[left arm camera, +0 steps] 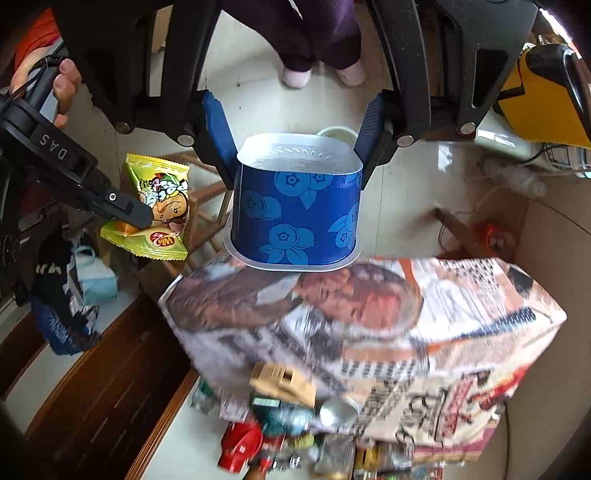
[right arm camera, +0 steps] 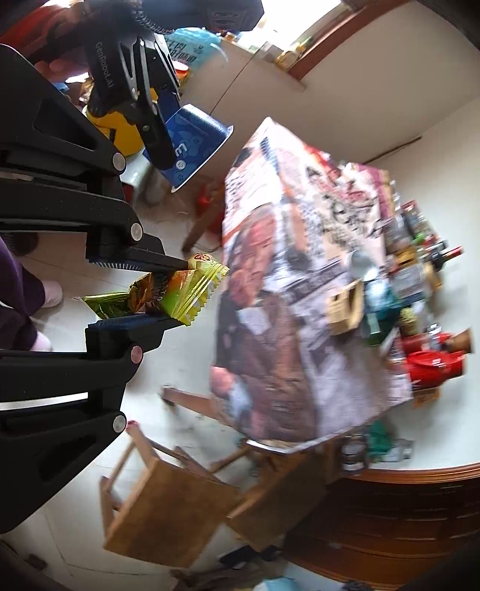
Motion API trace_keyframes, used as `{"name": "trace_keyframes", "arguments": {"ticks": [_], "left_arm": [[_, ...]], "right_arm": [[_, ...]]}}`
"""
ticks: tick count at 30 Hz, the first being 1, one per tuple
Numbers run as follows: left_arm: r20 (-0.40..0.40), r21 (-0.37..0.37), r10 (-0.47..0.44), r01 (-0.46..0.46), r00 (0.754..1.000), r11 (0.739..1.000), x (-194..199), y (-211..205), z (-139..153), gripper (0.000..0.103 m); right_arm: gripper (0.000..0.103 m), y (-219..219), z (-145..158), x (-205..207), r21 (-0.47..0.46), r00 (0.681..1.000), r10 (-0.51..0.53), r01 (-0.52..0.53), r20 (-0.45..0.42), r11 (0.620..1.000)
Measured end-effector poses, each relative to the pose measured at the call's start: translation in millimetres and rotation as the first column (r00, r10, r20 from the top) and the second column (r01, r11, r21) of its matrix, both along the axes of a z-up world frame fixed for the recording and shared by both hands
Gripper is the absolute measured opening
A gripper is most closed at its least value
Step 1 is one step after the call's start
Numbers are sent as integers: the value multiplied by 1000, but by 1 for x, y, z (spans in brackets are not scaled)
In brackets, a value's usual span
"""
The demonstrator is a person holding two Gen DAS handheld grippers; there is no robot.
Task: Collect trash
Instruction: 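Carry the blue cup and yellow wrapper down over the white bucket with both grippers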
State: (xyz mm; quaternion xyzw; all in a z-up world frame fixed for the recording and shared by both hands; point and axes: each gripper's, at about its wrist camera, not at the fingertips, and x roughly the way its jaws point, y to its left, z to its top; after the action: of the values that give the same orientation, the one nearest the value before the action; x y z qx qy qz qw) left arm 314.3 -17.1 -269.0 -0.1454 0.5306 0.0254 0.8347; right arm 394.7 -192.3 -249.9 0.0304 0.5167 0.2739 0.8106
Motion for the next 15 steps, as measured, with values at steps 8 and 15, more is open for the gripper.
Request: {"name": "trace_keyframes", "arguments": {"ticks": [8, 15], "left_arm": [[-170, -15, -28, 26, 985, 1000, 16, 17, -136, 59], [-290, -38, -47, 37, 956, 999, 25, 34, -268, 59]], "right_arm": [[19, 23, -109, 13, -43, 990, -39, 34, -134, 999], [19, 48, -224, 20, -86, 971, -38, 19, -237, 996]]}}
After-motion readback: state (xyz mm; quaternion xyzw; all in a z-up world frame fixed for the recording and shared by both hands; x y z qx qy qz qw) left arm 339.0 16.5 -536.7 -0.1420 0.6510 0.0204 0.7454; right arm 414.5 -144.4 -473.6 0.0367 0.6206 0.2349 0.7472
